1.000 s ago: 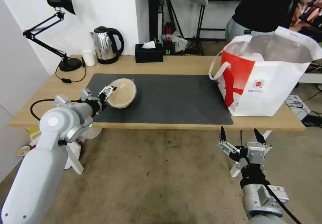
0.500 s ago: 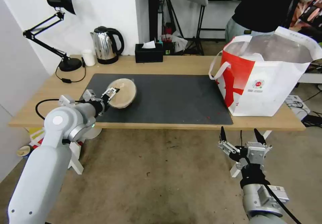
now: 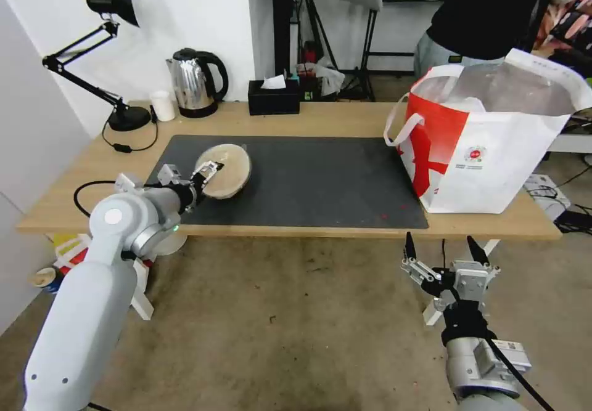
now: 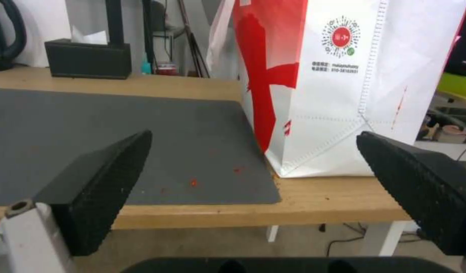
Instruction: Pick up the trash from the table and place it into the takeout bag.
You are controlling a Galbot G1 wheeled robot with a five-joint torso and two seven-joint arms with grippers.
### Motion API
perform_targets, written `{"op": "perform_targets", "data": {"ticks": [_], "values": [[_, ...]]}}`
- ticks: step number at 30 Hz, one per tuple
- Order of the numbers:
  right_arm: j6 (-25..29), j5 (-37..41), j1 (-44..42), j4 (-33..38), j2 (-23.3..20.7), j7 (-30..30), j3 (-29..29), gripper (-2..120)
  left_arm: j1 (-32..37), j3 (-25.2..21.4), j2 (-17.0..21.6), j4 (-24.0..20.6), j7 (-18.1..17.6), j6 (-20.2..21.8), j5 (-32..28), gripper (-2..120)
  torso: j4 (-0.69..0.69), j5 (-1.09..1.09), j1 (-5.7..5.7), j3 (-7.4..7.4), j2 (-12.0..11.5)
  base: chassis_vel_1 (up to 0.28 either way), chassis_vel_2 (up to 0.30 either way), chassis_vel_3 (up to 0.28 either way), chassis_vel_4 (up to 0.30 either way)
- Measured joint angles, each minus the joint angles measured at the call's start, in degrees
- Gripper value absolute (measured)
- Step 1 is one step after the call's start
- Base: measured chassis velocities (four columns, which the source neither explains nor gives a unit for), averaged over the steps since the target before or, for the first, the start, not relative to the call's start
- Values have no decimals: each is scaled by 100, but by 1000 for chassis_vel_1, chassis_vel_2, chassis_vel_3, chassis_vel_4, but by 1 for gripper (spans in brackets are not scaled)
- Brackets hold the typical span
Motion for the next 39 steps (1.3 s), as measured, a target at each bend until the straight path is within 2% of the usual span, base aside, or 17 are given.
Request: {"op": "perform_targets", "data": {"ticks": [27, 29, 31, 34, 36, 39], "values": [[0, 0, 0, 0, 0, 0, 0, 100, -209, 189, -144, 363, 41, 141, 93, 98, 0, 0, 1, 0, 0, 0, 0, 0, 0], [0, 0, 0, 0, 0, 0, 0, 100, -221, 200, -163, 390, 43, 149, 105, 88, 0, 0, 1, 0, 0, 0, 0, 0, 0], [0, 0, 0, 0, 0, 0, 0, 100, -222, 204, -170, 393, 55, 153, 105, 85, 0, 0, 1, 0, 0, 0, 0, 0, 0], [0, 0, 0, 0, 0, 0, 0, 100, -229, 222, -203, 419, 108, 161, 130, 70, 0, 0, 1, 0, 0, 0, 0, 0, 0], [0, 0, 0, 0, 0, 0, 0, 100, -233, 229, -215, 436, 112, 161, 141, 67, 0, 0, 1, 0, 0, 0, 0, 0, 0], [0, 0, 0, 0, 0, 0, 0, 100, -237, 244, -226, 455, 113, 162, 193, 53, 0, -1, 1, 0, 0, 0, 0, 0, 0]]}}
